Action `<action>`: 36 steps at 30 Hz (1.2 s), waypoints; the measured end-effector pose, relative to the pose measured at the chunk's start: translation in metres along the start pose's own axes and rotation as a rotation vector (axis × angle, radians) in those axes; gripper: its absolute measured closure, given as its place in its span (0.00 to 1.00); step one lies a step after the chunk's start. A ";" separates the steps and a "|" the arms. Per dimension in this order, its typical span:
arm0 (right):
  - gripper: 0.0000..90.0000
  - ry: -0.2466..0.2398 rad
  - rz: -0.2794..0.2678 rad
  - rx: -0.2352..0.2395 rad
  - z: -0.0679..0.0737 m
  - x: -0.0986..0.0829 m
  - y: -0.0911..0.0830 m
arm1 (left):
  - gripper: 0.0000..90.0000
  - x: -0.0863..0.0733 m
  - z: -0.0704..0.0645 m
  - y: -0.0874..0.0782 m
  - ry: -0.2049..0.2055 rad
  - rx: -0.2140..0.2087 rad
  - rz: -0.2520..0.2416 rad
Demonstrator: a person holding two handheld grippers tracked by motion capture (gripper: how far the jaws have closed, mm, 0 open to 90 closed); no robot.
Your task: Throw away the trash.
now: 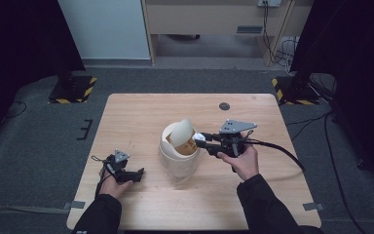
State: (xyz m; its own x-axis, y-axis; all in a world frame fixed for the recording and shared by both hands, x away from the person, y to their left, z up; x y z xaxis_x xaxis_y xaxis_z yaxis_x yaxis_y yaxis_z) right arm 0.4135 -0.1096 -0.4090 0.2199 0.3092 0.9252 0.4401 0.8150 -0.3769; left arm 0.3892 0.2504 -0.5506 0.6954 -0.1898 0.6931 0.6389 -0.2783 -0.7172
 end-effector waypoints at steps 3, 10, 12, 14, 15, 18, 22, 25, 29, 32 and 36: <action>0.72 -0.001 0.013 0.006 0.001 -0.002 0.003 | 0.00 0.000 0.000 0.000 0.000 0.000 0.000; 0.72 0.000 0.043 0.015 0.002 -0.006 0.010 | 0.00 0.000 0.000 0.000 0.000 0.000 0.000; 0.72 0.001 0.047 0.016 0.002 -0.007 0.012 | 0.00 0.000 0.000 0.000 0.000 0.000 0.000; 0.72 0.002 0.051 0.015 0.002 -0.008 0.014 | 0.00 0.000 0.000 0.000 0.000 0.000 0.000; 0.71 0.002 0.054 0.017 0.002 -0.008 0.014 | 0.00 0.000 0.000 0.000 0.000 0.000 0.000; 0.71 0.009 0.051 0.016 0.002 -0.008 0.016 | 0.00 0.000 0.000 0.000 0.000 0.000 0.000; 0.71 0.013 0.058 0.019 0.002 -0.010 0.020 | 0.00 0.000 0.000 0.000 0.000 0.000 0.000; 0.71 0.010 0.065 0.018 0.002 -0.011 0.022 | 0.00 0.000 0.000 0.000 0.000 0.000 0.000; 0.71 0.017 0.069 0.020 0.002 -0.013 0.026 | 0.00 0.000 0.000 0.000 0.000 0.000 0.000; 0.70 0.020 0.065 0.020 0.001 -0.013 0.029 | 0.00 0.000 0.000 0.000 0.000 0.000 0.000; 0.67 0.028 0.058 0.023 0.001 -0.013 0.030 | 0.00 0.000 0.000 0.000 0.000 0.000 0.000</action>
State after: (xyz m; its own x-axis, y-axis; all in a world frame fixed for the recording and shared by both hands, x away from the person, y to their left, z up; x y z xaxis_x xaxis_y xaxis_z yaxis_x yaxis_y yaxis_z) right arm 0.4226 -0.0886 -0.4322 0.2691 0.3430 0.9000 0.4056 0.8072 -0.4289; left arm 0.3892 0.2504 -0.5506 0.6955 -0.1898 0.6930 0.6388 -0.2783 -0.7173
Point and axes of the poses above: each handheld gripper's, and its own axes: y roughly forward along the jaws, x roughly out of its top, z roughly to its left, the point moved 2 cm from there along y, roughly forward along the jaws, and after that the axes turned 6 degrees about -y, right-handed, at the moved point
